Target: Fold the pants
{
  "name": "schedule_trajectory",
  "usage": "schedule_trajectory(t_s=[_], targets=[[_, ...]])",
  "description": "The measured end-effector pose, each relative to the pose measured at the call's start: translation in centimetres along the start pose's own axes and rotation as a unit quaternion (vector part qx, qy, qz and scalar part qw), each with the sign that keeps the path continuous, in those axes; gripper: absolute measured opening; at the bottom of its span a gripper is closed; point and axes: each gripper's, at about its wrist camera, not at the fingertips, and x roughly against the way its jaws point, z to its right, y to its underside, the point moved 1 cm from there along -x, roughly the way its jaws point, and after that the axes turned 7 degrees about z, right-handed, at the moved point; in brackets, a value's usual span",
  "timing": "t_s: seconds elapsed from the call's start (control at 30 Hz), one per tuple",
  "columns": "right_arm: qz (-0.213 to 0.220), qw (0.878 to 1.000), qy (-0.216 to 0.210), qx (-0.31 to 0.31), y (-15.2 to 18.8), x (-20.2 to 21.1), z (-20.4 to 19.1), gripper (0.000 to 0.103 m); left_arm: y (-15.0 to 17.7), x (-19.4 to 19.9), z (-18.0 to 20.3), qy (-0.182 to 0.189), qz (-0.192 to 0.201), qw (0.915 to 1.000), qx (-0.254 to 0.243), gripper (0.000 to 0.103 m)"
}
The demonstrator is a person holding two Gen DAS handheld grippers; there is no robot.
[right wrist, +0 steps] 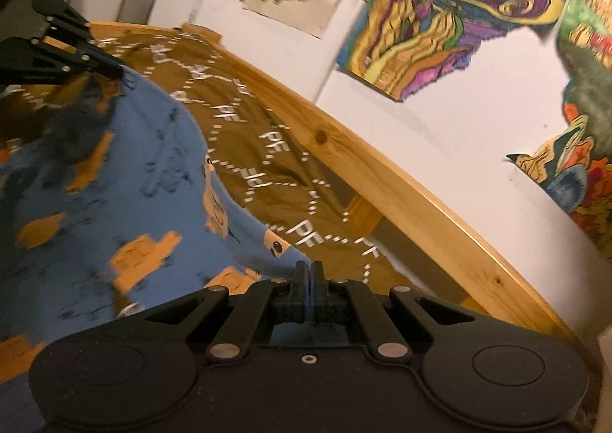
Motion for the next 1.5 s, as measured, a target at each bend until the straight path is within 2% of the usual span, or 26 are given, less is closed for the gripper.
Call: schedule_trajectory(t_s=[0.13,0.3,0.4,0.6,0.73,0.8,0.83,0.87,1.03,1.13,1.17,1.2,1.23,1.3,1.5], targets=[[-0.011,1.0,-0.023,0.011,1.3,4.2,-2.9,0.0,1.2,3.7,3.3,0.041,0.007,0.997,-0.065,0.0],[-0.032,0.998,-0.045,0.014,3.6,8.0,-6.3,0.0,3.0,6.6,5.9,0.082,-0.011,0.9924,-0.091,0.0],[-0.051,0.997,-0.052,0.001,5.5,9.4,-7.6,0.0,4.6,7.5,7.8,0.099,-0.024,0.9867,-0.127,0.0],[-0.084,0.994,-0.063,-0.01,9.0,9.6,-10.0,0.0,7.8,8.1,10.1,0.133,-0.058,0.9751,-0.168,0.0],[-0.101,0.993,-0.062,0.008,10.7,9.1,-12.0,0.0,8.2,8.1,10.6,0.127,-0.063,0.9766,-0.162,0.0],[-0.101,0.993,-0.052,0.031,11.1,8.9,-12.7,0.01,8.0,8.0,10.4,0.122,-0.064,0.9783,-0.155,0.0],[-0.097,0.993,-0.048,0.046,11.2,8.9,-13.1,0.02,8.0,8.0,10.3,0.12,-0.064,0.9787,-0.154,0.0],[-0.092,0.993,-0.046,0.055,11.3,9.0,-13.4,0.025,8.0,8.0,10.2,0.119,-0.064,0.9787,-0.155,0.0],[-0.089,0.99,-0.041,0.098,11.8,8.5,-14.3,0.032,7.7,7.9,10.3,0.116,-0.064,0.979,-0.155,0.0],[-0.089,0.988,-0.019,0.123,12.2,7.8,-14.6,0.027,7.7,8.1,10.4,0.117,-0.061,0.979,-0.156,0.0],[-0.09,0.988,-0.011,0.128,12.2,7.7,-14.6,0.014,7.7,8.1,10.4,0.117,-0.061,0.9788,-0.156,0.0],[-0.091,0.987,-0.008,0.131,12.2,7.6,-14.5,0.006,7.6,8.2,10.4,0.118,-0.061,0.9787,-0.157,0.0],[-0.089,0.987,-0.006,0.135,12.1,7.6,-14.4,0.003,7.6,8.2,10.4,0.117,-0.06,0.9788,-0.157,0.0],[-0.08,0.987,-0.005,0.136,11.7,8.2,-14.2,0.0,7.6,8.5,10.2,0.118,-0.058,0.9791,-0.155,0.0],[-0.073,0.986,-0.022,0.145,10.7,11.3,-14.5,0.0,8.1,9.6,10.1,0.136,-0.066,0.9748,-0.163,0.0]])
